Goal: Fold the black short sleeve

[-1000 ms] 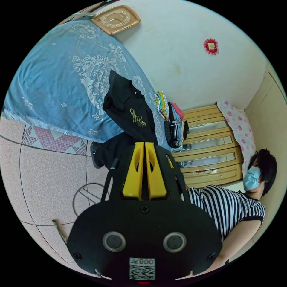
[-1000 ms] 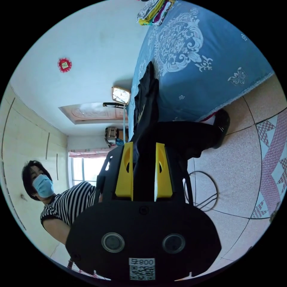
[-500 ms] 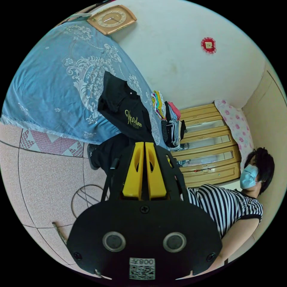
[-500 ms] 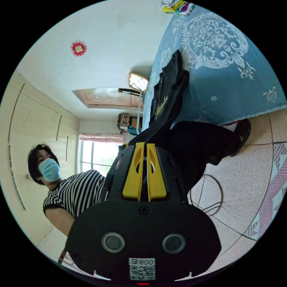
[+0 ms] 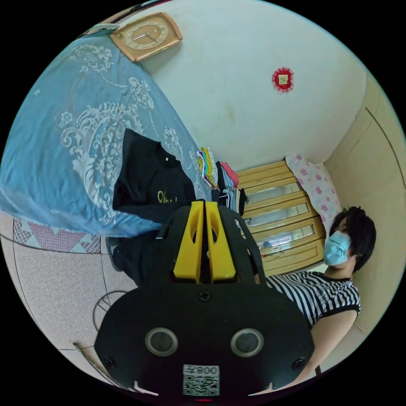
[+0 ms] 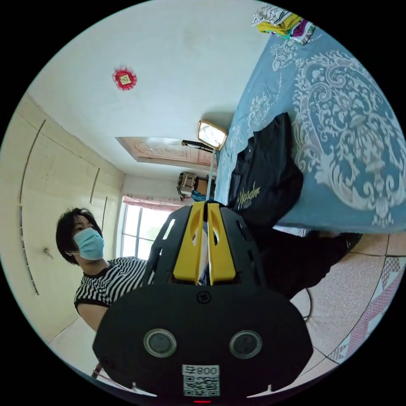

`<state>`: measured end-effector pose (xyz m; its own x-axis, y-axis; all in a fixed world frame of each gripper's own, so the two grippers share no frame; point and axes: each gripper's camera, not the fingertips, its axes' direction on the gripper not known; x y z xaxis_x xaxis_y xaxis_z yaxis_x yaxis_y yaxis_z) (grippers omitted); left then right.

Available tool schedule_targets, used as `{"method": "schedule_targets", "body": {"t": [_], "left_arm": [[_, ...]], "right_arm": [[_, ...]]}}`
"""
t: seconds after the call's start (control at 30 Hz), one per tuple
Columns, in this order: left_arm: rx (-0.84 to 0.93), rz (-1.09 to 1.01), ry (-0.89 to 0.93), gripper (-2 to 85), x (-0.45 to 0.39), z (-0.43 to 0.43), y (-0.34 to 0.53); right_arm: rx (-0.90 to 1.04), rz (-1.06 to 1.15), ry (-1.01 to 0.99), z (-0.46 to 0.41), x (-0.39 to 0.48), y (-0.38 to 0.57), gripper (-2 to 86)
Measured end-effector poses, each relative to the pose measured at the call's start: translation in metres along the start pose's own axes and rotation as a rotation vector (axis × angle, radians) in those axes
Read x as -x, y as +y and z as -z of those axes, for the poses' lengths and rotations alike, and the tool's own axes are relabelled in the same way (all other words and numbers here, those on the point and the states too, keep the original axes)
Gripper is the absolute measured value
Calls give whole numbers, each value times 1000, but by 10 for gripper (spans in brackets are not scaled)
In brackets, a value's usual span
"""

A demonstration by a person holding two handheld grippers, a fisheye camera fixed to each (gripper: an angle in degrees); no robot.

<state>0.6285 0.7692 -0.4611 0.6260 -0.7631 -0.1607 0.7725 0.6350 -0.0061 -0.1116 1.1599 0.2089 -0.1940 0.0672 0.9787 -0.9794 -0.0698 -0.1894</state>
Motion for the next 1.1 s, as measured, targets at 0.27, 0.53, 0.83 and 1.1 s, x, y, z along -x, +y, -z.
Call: {"method": "schedule_targets", "body": {"t": [0.27,0.53,0.83,1.1], "left_arm": [[39,59,-285,12,59,-109,-167],[82,97,-479,24,113,-193,-193],[69,-130,-437,54,92,-264,-174],[461,-550,-758,78,64,-448,-173]], "right_arm": [[86,-136,276,-73,-19,-224,50],[202,-79,526,-154,-19,-266,75],[320,151,693,-281,47,-280,72],[457,415,1007,-413,98,-317,76]]}}
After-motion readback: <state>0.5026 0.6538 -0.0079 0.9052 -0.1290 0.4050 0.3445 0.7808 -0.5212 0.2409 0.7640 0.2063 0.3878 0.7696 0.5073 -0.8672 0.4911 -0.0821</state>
